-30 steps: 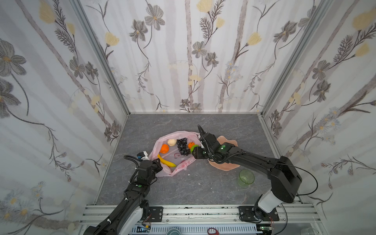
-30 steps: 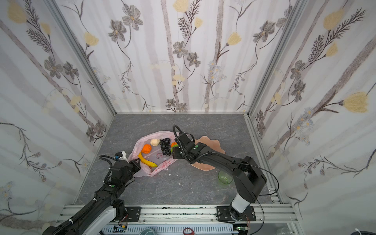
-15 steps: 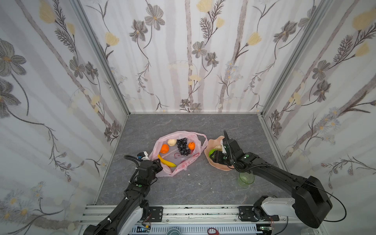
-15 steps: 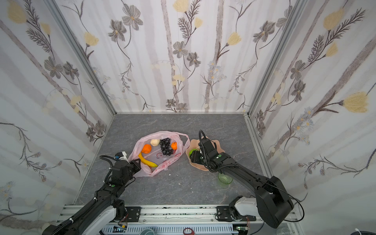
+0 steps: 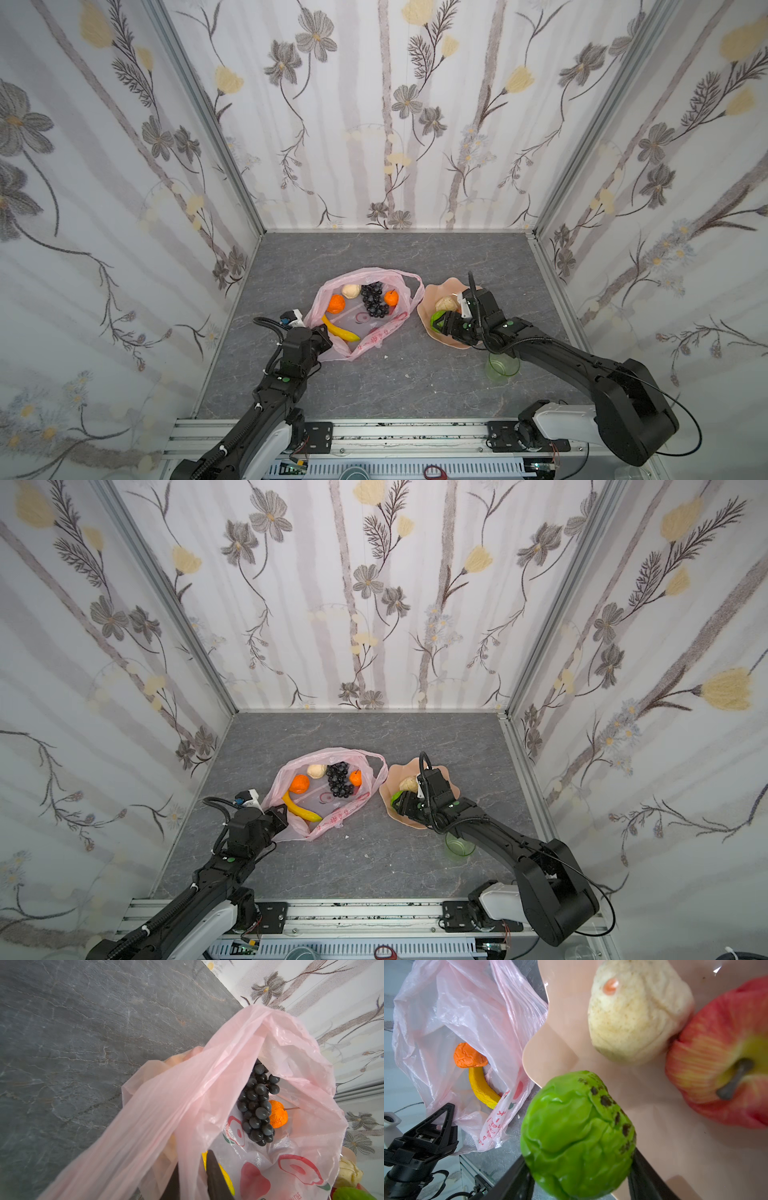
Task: Take the fake fruits out of the plastic bag
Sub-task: 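Carry the green custard apple with the right gripper onto the peach plate and release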
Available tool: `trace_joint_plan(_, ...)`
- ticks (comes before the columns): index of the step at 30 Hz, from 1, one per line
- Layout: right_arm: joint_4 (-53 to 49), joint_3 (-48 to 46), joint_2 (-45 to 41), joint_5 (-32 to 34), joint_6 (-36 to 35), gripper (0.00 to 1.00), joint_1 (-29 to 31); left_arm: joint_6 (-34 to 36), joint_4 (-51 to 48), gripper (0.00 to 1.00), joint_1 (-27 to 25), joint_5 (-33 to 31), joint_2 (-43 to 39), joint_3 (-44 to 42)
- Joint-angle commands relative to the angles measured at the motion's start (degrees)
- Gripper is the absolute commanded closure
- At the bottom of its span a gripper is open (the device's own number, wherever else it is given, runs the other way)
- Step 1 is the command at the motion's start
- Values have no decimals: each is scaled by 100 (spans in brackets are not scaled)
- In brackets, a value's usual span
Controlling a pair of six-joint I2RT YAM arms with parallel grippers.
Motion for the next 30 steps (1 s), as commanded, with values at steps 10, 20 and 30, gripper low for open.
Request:
trace_joint_plan(10, 390, -91, 227, -326, 185, 34, -281, -1, 94, 82, -6, -11, 19, 43)
trace_joint_plan(20, 444, -209, 274, -308, 189, 23, -460, -9, 94, 82, -8, -14, 29, 51)
trace_joint_plan(30, 386, -223, 162, -241, 156, 20, -556, -9, 98, 82, -16, -24, 29, 52)
